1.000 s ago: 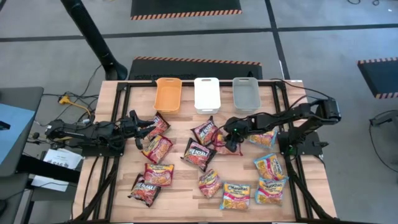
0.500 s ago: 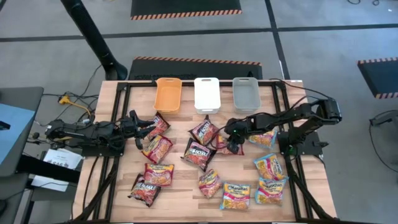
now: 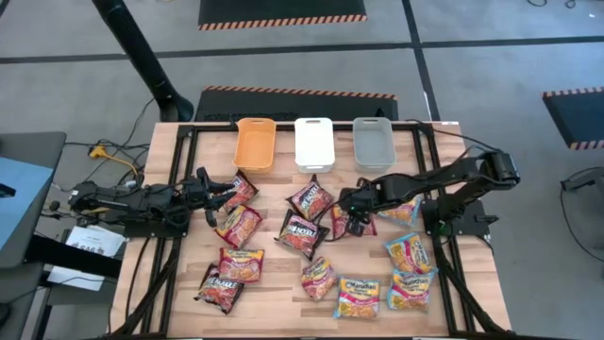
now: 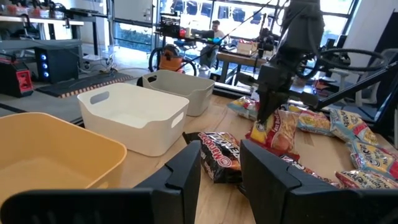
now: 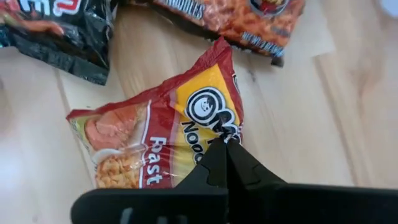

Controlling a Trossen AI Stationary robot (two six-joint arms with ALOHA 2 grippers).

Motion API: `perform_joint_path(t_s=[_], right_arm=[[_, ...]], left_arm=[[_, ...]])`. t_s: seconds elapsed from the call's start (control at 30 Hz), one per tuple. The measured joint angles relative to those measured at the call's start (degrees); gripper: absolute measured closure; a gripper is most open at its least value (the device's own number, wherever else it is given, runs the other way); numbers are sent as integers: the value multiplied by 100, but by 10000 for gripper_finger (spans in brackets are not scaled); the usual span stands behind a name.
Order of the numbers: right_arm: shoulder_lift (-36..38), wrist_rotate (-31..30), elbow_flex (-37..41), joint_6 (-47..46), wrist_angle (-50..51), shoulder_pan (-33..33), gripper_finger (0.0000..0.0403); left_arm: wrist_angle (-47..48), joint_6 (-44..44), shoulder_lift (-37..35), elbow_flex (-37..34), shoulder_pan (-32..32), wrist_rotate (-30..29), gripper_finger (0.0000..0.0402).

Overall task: Sort Maruchan noodles
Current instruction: Put the red noodle pack into the white bin

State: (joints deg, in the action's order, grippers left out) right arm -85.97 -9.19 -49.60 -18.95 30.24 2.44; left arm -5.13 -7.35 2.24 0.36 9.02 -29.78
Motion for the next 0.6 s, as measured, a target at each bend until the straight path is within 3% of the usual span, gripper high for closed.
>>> perform_joint_path(t_s=[0.6], right_arm=[[11,-1151,-1017,350,1134,205,400]], left_arm=[[0,0,0,1,0,0,299]])
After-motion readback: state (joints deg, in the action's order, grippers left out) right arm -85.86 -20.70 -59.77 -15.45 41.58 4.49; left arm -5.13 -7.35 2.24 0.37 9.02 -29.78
